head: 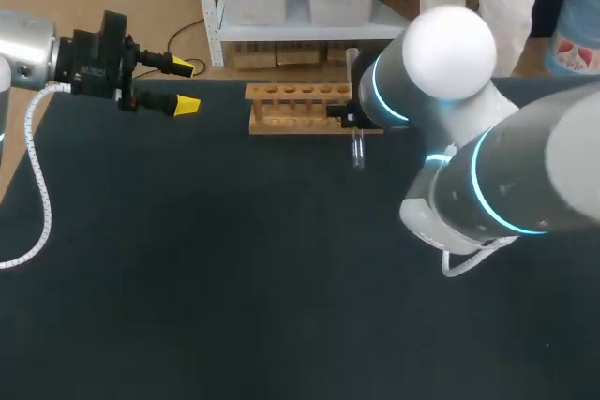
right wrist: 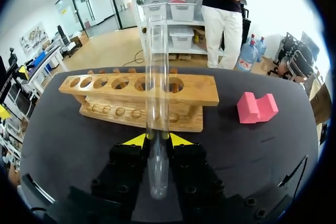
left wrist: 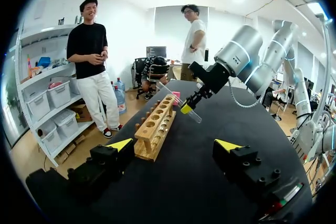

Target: Grasp the test tube, adjust it, and insert it.

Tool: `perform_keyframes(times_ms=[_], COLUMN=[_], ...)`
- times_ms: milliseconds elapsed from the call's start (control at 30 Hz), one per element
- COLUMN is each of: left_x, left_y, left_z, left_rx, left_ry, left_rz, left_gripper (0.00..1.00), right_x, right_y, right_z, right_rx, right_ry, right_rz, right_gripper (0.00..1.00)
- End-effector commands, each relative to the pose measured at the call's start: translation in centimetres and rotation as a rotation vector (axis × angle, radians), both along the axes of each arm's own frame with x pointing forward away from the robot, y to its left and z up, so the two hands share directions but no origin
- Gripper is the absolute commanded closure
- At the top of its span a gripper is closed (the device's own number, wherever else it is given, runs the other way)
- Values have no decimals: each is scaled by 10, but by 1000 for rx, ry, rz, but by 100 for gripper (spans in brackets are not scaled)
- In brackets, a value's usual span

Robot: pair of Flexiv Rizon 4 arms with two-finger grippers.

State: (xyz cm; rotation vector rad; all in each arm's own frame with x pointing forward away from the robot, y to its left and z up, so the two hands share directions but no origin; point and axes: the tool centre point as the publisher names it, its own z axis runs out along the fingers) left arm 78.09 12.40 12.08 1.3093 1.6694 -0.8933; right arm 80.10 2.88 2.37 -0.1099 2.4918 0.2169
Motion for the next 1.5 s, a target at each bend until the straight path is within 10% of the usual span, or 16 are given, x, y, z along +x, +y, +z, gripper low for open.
perform_keyframes(times_ms=[33,767,1500], left_x=[-1,-1,-1], left_y=[0,0,0], left_z=[-1,-1,-1], left_rx=[-2,-2,-2], left_ry=[-4,-4,-4], left_rz=[2,2,2], left_gripper=[0,0,0], right_x=[6,-17,-26], right_y=[-2,-8,-23], right_z=[-1,37,86], right_rx=[1,-19,-44], right_ry=[110,73,-171], right_rz=[27,-48,-90], right_gripper=[100,100,100])
